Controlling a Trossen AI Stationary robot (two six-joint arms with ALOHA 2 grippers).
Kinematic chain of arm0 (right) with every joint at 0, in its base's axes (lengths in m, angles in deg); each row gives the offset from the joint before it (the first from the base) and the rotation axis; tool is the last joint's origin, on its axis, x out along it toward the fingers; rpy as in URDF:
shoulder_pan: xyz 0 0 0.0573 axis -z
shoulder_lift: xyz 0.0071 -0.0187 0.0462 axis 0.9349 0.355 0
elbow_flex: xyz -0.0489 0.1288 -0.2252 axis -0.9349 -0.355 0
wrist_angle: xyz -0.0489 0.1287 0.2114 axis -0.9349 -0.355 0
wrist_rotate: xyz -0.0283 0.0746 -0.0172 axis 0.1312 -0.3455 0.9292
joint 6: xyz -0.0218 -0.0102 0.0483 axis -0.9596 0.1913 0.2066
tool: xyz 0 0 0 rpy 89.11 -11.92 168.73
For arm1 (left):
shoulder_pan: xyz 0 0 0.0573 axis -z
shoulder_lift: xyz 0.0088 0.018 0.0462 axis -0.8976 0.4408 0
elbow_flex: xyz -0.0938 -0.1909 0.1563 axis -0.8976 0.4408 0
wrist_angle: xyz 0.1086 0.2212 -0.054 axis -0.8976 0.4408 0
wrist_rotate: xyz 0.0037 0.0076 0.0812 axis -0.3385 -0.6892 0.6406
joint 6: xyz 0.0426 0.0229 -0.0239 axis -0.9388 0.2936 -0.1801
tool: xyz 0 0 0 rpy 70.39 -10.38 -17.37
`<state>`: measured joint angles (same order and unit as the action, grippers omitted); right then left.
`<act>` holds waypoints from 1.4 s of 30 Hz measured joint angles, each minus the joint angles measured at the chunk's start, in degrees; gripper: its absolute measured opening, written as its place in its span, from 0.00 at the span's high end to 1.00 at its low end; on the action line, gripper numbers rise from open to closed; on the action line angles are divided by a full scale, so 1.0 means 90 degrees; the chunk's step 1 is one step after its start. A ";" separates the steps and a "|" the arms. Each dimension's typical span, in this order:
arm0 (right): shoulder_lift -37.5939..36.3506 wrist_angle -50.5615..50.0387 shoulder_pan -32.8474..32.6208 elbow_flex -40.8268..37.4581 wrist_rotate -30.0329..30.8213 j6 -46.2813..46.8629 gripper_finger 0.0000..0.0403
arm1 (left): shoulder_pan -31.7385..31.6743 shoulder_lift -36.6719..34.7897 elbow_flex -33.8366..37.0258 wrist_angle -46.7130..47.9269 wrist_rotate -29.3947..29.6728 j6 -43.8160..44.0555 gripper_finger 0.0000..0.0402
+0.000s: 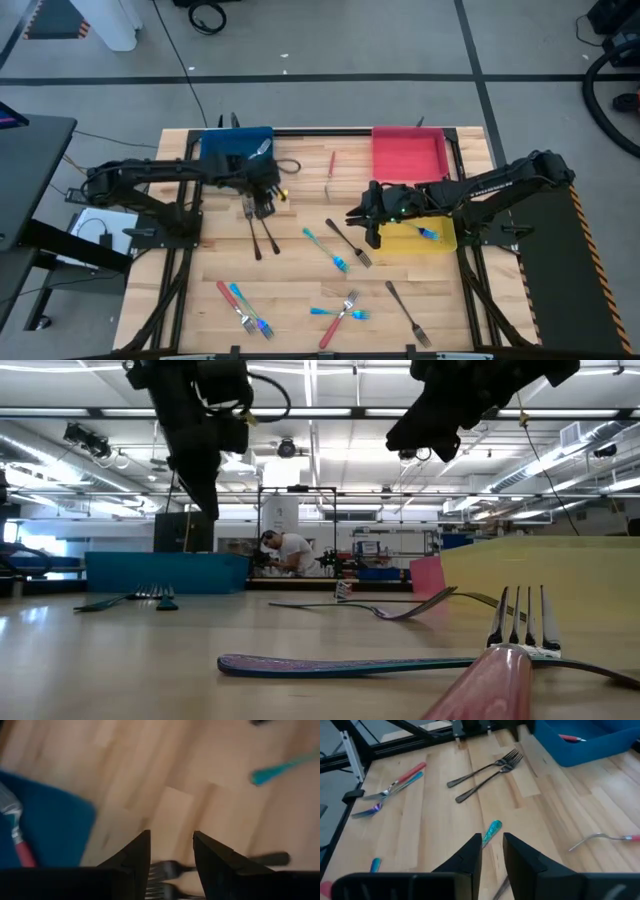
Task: Sort silverware by color (type)
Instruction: Put the center black fork into the red bin
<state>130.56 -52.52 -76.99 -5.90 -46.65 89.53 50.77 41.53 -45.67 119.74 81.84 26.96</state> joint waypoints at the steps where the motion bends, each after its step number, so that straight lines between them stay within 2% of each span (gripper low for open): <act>1: 0.0016 0.0000 -0.0048 0.0000 0.0107 0.0097 0.77 | 0.0154 0.0000 0.0000 0.0012 -0.0001 0.0080 0.64; 6: 0.0480 0.0115 -0.0282 0.0002 0.0341 0.0845 0.70 | 0.0823 0.0000 0.0000 -0.0026 0.0000 0.0491 0.64; 11: 0.1183 0.0223 -0.0419 0.0002 0.0328 0.1492 0.69 | 0.1328 0.0000 0.0000 -0.0034 0.0001 0.0615 0.64; 17: 0.1743 0.0255 -0.0427 0.0002 0.0095 0.2109 0.69 | 0.1656 0.0000 0.0000 -0.0042 0.0005 0.0825 0.64; 22: 0.2149 0.0222 -0.0372 0.0045 -0.0042 0.2122 0.69 | 0.1782 0.0000 0.0000 -0.0074 0.0005 0.0935 0.64; 25: 0.2413 -0.0151 -0.0249 0.0387 -0.0182 0.1990 0.69 | 0.1779 0.0000 0.0000 -0.0162 0.0007 0.0935 0.64; 33: 0.3103 -0.2120 -0.0065 0.1722 -0.0218 0.1758 0.69 | 0.1779 0.0000 0.0000 -0.0181 0.0010 0.0935 0.64; 42: 0.3834 -0.2303 0.0081 0.1993 -0.0406 0.1989 0.69 | 0.1779 0.0002 0.0000 -0.0183 0.0012 0.0867 0.64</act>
<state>165.07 -73.25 -76.26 12.04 -50.30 107.43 66.78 41.55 -45.67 118.09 81.95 34.76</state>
